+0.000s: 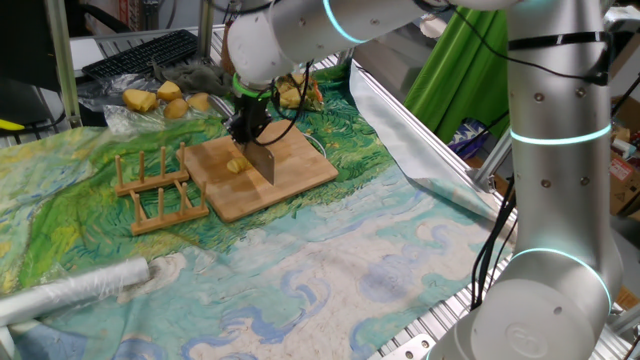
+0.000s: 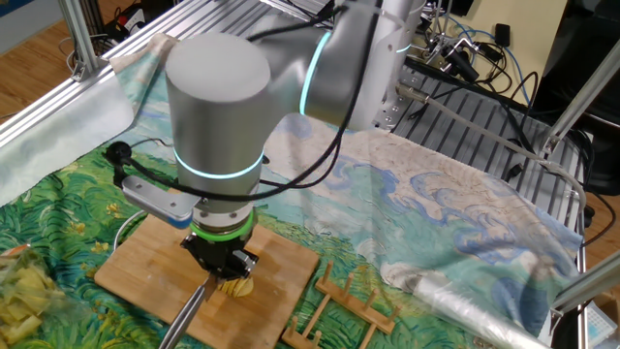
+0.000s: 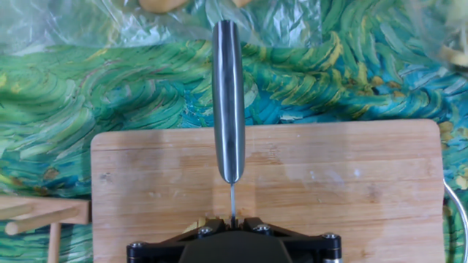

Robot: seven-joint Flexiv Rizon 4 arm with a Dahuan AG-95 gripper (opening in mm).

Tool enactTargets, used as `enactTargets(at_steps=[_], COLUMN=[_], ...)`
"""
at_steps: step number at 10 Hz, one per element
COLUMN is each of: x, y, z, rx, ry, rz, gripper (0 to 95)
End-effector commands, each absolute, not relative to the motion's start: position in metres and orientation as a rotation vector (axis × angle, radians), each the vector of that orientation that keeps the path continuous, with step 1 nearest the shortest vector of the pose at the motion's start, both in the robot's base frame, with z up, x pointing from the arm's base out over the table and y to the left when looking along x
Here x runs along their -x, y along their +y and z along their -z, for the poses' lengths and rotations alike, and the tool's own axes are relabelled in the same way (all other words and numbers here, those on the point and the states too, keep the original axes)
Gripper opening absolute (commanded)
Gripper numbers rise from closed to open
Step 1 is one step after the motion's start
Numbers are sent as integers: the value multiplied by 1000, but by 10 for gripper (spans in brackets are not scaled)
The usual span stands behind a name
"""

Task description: Chop the potatoes

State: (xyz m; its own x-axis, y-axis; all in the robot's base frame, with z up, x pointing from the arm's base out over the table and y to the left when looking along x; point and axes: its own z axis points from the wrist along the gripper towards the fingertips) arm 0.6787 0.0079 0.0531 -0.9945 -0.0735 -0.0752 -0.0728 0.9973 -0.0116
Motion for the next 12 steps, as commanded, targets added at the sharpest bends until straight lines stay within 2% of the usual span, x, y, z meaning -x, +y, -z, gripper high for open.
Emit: enactTargets(at_steps=[1, 7, 10, 12], x=[-679, -678, -679, -680], y=[7, 4, 4, 5], z=[-55, -54, -36, -34], rx=[132, 141, 139, 132], ry=[3058, 3056, 3058, 3061], rz=[21, 22, 19, 21], gripper=[0, 0, 0, 0])
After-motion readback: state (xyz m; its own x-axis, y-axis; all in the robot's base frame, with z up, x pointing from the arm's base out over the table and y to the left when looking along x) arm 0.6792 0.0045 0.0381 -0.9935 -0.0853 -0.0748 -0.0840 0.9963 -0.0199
